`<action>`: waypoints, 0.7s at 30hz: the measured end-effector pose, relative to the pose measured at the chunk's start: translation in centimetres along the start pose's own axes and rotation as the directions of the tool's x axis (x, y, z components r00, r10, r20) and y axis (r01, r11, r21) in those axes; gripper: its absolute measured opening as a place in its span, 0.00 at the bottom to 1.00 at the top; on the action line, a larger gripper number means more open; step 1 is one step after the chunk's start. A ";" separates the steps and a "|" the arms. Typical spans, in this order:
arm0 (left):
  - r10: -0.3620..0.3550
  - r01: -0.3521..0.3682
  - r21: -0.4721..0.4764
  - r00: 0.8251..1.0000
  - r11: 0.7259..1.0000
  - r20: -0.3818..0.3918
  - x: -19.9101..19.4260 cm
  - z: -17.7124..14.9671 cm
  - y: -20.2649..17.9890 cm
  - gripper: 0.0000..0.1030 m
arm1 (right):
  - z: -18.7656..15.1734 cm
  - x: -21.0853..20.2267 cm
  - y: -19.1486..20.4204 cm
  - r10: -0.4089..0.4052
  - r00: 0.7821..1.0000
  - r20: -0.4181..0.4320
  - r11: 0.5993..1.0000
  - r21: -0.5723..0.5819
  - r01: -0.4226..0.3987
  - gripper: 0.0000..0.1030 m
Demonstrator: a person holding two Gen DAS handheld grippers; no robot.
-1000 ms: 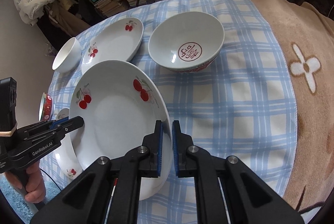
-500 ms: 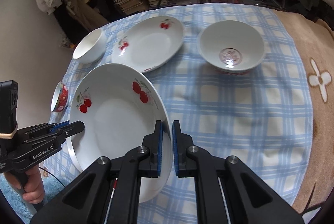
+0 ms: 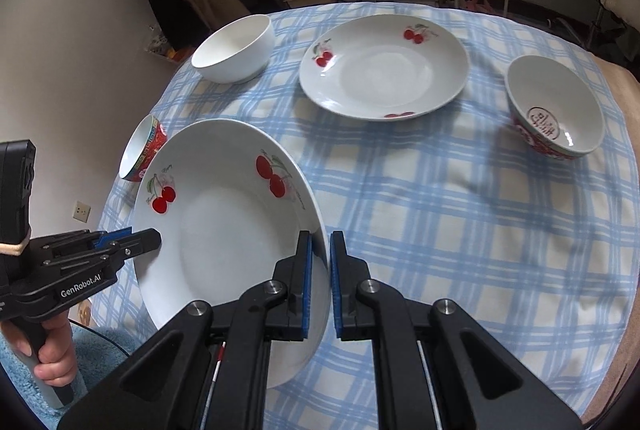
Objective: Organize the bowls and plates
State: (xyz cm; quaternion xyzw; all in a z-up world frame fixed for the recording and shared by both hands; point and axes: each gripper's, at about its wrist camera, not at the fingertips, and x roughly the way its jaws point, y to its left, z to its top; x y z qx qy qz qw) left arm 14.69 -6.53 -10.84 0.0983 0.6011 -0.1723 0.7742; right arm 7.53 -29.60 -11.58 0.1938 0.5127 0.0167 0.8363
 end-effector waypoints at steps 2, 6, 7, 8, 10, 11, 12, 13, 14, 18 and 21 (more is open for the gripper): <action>0.010 -0.010 0.000 1.000 1.000 -0.002 0.2 -0.3 0.5 0.15 | 0.0 0.6 0.5 0.004 1.000 -0.007 1.000 0.000 -0.004 0.10; 0.027 -0.026 -0.017 1.000 1.000 0.001 0.4 -0.7 1.7 0.15 | 0.1 1.6 1.4 0.016 1.000 -0.018 1.000 -0.006 -0.016 0.10; 0.032 -0.032 -0.023 0.999 0.999 0.000 0.6 -0.8 2.0 0.15 | 0.1 1.9 1.6 0.018 1.000 -0.019 1.000 -0.011 -0.019 0.10; 0.036 -0.036 -0.030 0.999 0.999 0.002 0.7 -1.0 2.2 0.15 | 0.1 2.1 1.8 0.019 1.000 -0.021 1.000 -0.014 -0.019 0.10; 0.040 -0.040 -0.038 0.999 0.998 -0.002 1.1 -1.2 2.7 0.16 | 0.0 2.7 2.3 0.018 1.000 -0.026 1.000 -0.025 -0.019 0.10; 0.039 -0.040 -0.043 0.999 0.998 -0.005 1.3 -1.2 2.8 0.16 | 0.0 2.9 2.4 0.016 0.999 -0.031 0.999 -0.030 -0.017 0.10; 0.039 -0.039 -0.044 0.999 0.998 -0.009 1.5 -1.3 3.0 0.16 | 0.0 3.1 2.5 0.016 0.999 -0.034 0.999 -0.033 -0.017 0.10; 0.039 -0.039 -0.044 0.999 0.998 -0.015 1.8 -1.4 3.1 0.15 | 0.0 3.4 2.5 0.017 0.999 -0.036 0.999 -0.033 -0.018 0.10; 0.041 -0.042 -0.040 0.999 0.998 -0.017 2.0 -1.4 3.2 0.15 | -0.1 3.6 2.6 0.019 0.999 -0.041 0.999 -0.032 -0.020 0.10; 0.055 -0.055 -0.026 0.998 0.998 -0.026 3.1 -1.6 3.6 0.15 | 0.0 4.8 2.5 0.038 0.998 -0.042 0.999 -0.013 -0.039 0.10; 0.042 -0.044 -0.045 0.998 0.998 -0.044 4.0 -1.3 4.1 0.15 | 0.0 5.5 2.7 0.027 0.999 -0.046 0.999 -0.019 -0.028 0.10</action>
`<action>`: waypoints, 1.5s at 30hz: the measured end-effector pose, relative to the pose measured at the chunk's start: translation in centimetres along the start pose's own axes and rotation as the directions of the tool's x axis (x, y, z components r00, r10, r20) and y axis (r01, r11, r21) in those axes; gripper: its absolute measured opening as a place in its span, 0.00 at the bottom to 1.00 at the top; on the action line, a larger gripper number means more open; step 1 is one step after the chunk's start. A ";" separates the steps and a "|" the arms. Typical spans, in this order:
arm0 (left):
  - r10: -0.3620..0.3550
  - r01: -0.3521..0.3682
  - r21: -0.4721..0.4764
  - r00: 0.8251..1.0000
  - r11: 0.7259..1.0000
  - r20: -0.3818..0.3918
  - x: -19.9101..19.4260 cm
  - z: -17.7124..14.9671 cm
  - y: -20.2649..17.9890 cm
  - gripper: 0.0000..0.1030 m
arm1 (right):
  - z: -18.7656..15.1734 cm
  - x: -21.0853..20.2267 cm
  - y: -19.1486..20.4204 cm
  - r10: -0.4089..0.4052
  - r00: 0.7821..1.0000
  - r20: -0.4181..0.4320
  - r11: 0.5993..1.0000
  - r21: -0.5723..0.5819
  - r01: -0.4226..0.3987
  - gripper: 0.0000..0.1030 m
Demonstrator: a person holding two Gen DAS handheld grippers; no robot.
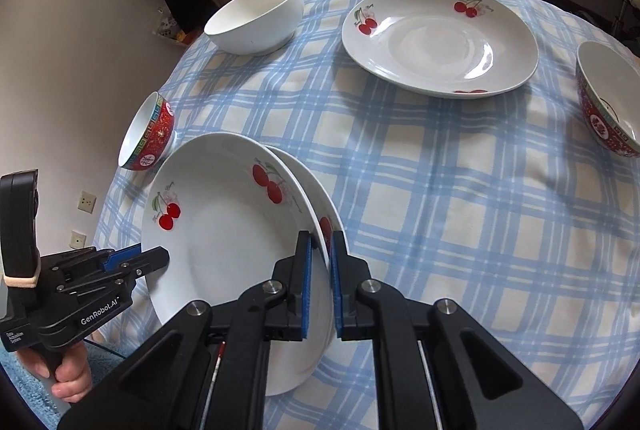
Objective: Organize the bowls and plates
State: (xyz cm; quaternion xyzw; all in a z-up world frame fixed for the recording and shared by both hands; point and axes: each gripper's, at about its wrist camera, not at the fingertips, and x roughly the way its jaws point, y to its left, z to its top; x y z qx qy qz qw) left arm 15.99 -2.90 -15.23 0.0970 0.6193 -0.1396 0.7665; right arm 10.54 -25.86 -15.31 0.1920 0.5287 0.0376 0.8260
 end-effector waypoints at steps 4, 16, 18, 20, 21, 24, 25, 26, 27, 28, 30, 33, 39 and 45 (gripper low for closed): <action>0.000 0.000 -0.004 1.000 1.000 -0.014 0.8 0.3 0.2 0.15 | 0.1 0.5 0.2 -0.008 1.000 -0.006 1.000 -0.025 0.008 0.10; 0.019 -0.019 0.010 1.000 1.000 0.006 0.7 0.1 -0.4 0.16 | 0.2 0.4 -0.4 -0.034 0.999 0.009 0.999 -0.012 0.034 0.10; 0.020 -0.020 -0.001 1.000 1.000 0.007 0.6 0.0 -0.2 0.16 | 0.2 0.2 -0.4 -0.035 0.999 0.010 0.999 -0.011 0.035 0.10; 0.036 -0.036 -0.001 0.999 0.999 0.015 0.3 0.0 -0.1 0.16 | 0.2 0.1 -0.4 -0.041 0.999 0.015 0.999 -0.008 0.041 0.10; 0.045 -0.045 0.007 0.999 0.999 0.004 0.3 0.0 -0.2 0.17 | 0.2 0.0 -0.3 -0.042 0.999 0.016 0.999 -0.006 0.042 0.10; 0.034 -0.034 0.003 0.999 0.999 -0.013 -0.1 0.2 -0.3 0.17 | 0.2 -0.2 -0.5 -0.050 0.999 0.018 0.999 0.000 0.050 0.10; 0.040 -0.040 0.011 0.999 0.999 -0.007 -0.4 0.2 -0.5 0.17 | 0.3 -0.3 -0.6 -0.054 0.998 0.021 0.999 0.003 0.054 0.10; 0.047 -0.047 0.016 0.999 0.999 0.001 -0.7 0.3 -0.7 0.17 | 0.3 -0.5 -0.7 -0.056 0.998 0.026 0.998 0.006 0.056 0.10; 0.053 -0.053 0.021 0.999 0.998 0.008 -1.0 0.4 -0.8 0.17 | 0.4 -0.7 -0.8 -0.060 0.998 0.028 0.998 0.009 0.060 0.10; 0.054 -0.054 0.023 0.998 0.998 0.013 -1.2 0.5 -1.0 0.18 | 0.5 -0.8 -0.9 -0.064 0.998 0.029 0.998 0.013 0.063 0.10; 0.044 -0.045 0.014 0.999 0.999 0.016 -1.7 0.9 -1.2 0.21 | 0.7 -1.1 -1.2 -0.077 0.997 0.027 0.997 0.018 0.076 0.12; 0.046 -0.047 0.006 0.998 0.999 0.030 -2.4 1.7 -1.4 0.28 | 1.2 -1.7 -1.9 -0.103 0.994 0.034 0.995 0.019 0.102 0.32; 0.075 -0.075 -0.010 0.995 0.997 0.067 -3.3 4.2 -2.2 0.63 | 3.3 -3.2 -4.1 -0.122 0.992 0.042 0.992 0.035 0.120 0.68; 0.114 -0.119 0.047 0.988 0.992 0.101 -3.2 6.9 -4.1 0.87 | 6.1 -4.9 -6.1 -0.144 0.985 0.090 0.989 0.055 0.140 0.96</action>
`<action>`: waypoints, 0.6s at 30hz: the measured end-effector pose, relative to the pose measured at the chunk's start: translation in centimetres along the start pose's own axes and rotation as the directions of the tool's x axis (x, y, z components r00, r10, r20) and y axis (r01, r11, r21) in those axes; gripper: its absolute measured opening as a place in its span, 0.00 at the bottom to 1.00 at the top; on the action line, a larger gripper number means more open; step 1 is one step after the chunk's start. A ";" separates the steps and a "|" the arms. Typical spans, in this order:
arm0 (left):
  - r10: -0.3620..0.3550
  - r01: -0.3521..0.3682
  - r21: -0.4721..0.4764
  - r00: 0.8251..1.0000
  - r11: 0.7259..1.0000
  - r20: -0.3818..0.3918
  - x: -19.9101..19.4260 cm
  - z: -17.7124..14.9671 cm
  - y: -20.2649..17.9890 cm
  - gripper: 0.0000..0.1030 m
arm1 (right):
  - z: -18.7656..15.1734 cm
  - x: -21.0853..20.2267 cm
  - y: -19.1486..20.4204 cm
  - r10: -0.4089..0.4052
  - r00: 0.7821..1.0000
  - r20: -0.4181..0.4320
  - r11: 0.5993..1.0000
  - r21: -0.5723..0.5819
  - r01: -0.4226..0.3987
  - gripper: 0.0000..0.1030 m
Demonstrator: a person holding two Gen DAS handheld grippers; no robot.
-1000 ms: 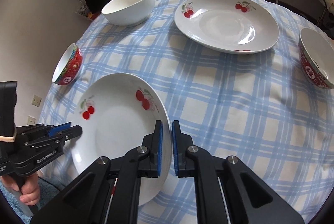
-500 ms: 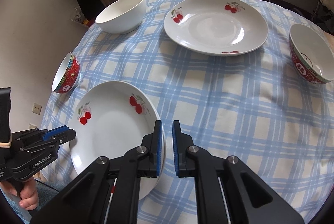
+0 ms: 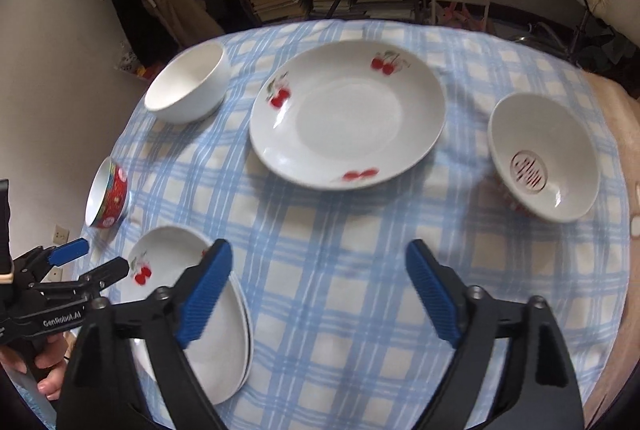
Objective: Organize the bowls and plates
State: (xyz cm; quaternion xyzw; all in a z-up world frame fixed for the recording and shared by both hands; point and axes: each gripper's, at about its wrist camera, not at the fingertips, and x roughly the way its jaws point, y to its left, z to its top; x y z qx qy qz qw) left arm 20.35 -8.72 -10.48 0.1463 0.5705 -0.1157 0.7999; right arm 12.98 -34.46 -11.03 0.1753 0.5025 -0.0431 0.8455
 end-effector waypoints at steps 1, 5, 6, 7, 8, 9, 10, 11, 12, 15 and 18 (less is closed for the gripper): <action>-0.004 0.004 0.000 1.000 1.000 0.001 0.1 0.5 -0.2 0.87 | 0.5 -0.1 -0.2 -0.009 1.000 0.008 1.000 -0.009 0.009 0.97; -0.040 0.040 -0.029 0.999 0.999 0.004 0.8 2.9 -0.9 0.87 | 2.5 -0.2 -1.0 -0.039 0.999 0.035 0.999 -0.032 0.040 0.97; -0.045 0.045 -0.035 0.999 0.998 0.009 0.9 3.4 -1.2 0.87 | 3.0 0.0 -1.3 -0.049 0.998 0.045 0.998 -0.031 0.050 0.97; -0.054 0.054 -0.043 0.998 0.998 0.011 1.1 4.1 -1.5 0.87 | 3.3 0.1 -1.6 -0.055 0.997 0.052 0.998 -0.028 0.056 0.97; -0.064 0.064 -0.051 0.998 0.997 0.010 1.3 4.7 -1.6 0.87 | 3.7 0.2 -2.0 -0.058 0.997 0.060 0.998 -0.020 0.059 0.97; -0.078 0.078 -0.061 0.997 0.995 0.011 1.6 5.2 -1.8 0.87 | 4.2 0.4 -2.5 -0.056 0.996 0.062 0.998 -0.010 0.057 0.97; -0.093 0.094 -0.076 0.996 0.993 0.013 2.0 5.9 -2.1 0.87 | 4.7 0.7 -3.0 -0.055 0.997 0.063 0.998 -0.005 0.056 0.97; -0.097 0.098 -0.084 0.995 0.992 0.017 2.2 6.4 -2.3 0.87 | 5.1 0.9 -3.3 -0.058 0.996 0.062 0.998 -0.001 0.059 0.97; -0.094 0.096 -0.087 0.995 0.992 0.020 2.5 6.9 -2.5 0.87 | 5.6 1.2 -3.7 -0.064 0.996 0.061 0.998 -0.001 0.065 0.97; -0.079 0.081 -0.065 0.997 0.995 0.024 3.7 8.3 -3.5 0.87 | 7.0 2.0 -4.6 -0.085 0.994 0.064 0.996 -0.009 0.086 0.97; -0.098 0.099 -0.050 0.995 0.994 0.032 4.7 9.3 -4.5 0.87 | 8.5 2.7 -5.5 -0.093 0.993 0.066 0.996 0.001 0.093 0.97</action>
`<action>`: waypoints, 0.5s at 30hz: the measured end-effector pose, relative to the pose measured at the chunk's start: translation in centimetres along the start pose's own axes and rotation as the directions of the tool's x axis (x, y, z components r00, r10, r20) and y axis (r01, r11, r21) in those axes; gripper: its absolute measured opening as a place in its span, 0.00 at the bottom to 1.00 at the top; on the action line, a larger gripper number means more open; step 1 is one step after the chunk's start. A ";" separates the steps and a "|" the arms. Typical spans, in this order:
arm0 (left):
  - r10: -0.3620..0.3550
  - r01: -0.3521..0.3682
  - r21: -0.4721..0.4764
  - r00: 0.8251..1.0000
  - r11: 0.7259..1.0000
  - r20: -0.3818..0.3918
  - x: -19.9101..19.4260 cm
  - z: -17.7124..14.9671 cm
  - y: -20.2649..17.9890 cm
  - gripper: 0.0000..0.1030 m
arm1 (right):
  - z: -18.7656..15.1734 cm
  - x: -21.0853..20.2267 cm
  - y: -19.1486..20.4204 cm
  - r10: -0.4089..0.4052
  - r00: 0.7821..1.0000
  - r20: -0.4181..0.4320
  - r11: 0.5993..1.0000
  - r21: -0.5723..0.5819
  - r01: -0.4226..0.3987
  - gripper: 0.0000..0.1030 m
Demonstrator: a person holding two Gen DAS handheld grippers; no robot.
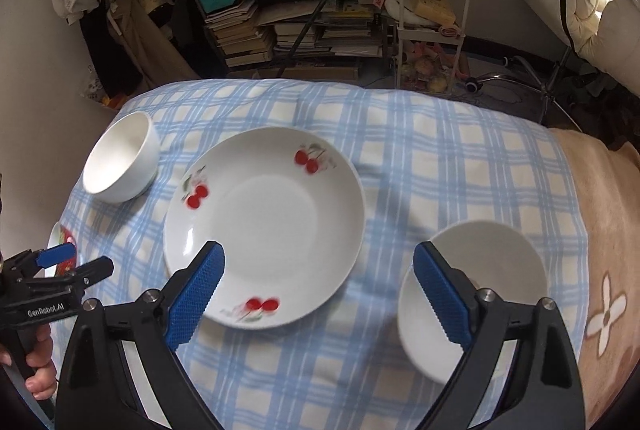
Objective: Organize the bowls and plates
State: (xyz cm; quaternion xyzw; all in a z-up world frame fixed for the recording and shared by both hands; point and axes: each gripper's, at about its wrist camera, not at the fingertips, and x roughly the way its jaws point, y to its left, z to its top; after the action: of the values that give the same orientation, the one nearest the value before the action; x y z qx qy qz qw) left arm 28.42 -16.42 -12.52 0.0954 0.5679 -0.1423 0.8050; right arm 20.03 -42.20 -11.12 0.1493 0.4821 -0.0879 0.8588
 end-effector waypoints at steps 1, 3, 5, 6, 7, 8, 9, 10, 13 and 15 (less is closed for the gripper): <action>-0.002 0.002 0.002 1.000 1.000 -0.001 0.5 0.3 -0.4 0.87 | 0.4 0.3 -0.2 0.005 1.000 -0.001 1.000 0.004 -0.005 0.97; -0.006 0.006 0.010 1.000 1.000 -0.012 1.3 0.8 -1.0 0.87 | 1.2 1.1 -0.5 0.012 1.000 -0.005 1.000 -0.002 -0.012 0.97; -0.023 0.023 0.013 0.999 1.000 -0.024 2.2 1.4 -1.6 0.87 | 1.8 1.8 -0.6 0.004 1.000 -0.010 1.000 -0.012 -0.004 0.97; -0.022 0.023 0.010 0.999 1.000 -0.029 2.5 1.6 -1.9 0.87 | 2.1 2.3 -0.7 0.003 1.000 -0.018 1.000 -0.013 -0.004 0.97; -0.026 0.026 0.008 0.999 1.000 -0.030 2.8 1.8 -2.2 0.87 | 2.3 2.8 -0.9 0.006 1.000 -0.025 1.000 -0.010 -0.006 0.96; -0.031 0.031 0.007 0.999 0.999 -0.032 3.1 2.1 -2.6 0.87 | 2.5 3.3 -1.1 0.009 0.999 -0.032 1.000 -0.006 -0.009 0.92; -0.038 0.039 0.008 0.999 0.999 -0.038 3.4 2.3 -2.9 0.86 | 2.6 3.7 -1.3 0.006 0.999 -0.040 1.000 0.000 -0.006 0.91; -0.049 0.050 0.010 0.998 0.999 -0.047 3.9 2.6 -3.3 0.86 | 2.7 4.1 -1.5 0.003 0.999 -0.048 1.000 0.008 -0.003 0.89; -0.046 0.047 0.031 0.997 0.998 -0.054 4.6 3.0 -4.2 0.78 | 3.1 5.5 -2.3 0.013 0.997 -0.078 1.000 0.029 -0.011 0.75; -0.051 0.053 0.037 0.997 0.998 -0.066 5.2 3.3 -4.7 0.60 | 3.2 6.3 -2.6 0.019 0.995 -0.101 0.999 0.029 -0.016 0.65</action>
State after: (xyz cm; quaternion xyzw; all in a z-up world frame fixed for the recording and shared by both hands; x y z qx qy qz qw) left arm 31.35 -22.47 -16.25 0.1008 0.5932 -0.1710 0.7802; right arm 25.13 -45.81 -15.38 0.1697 0.5226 -0.0795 0.8317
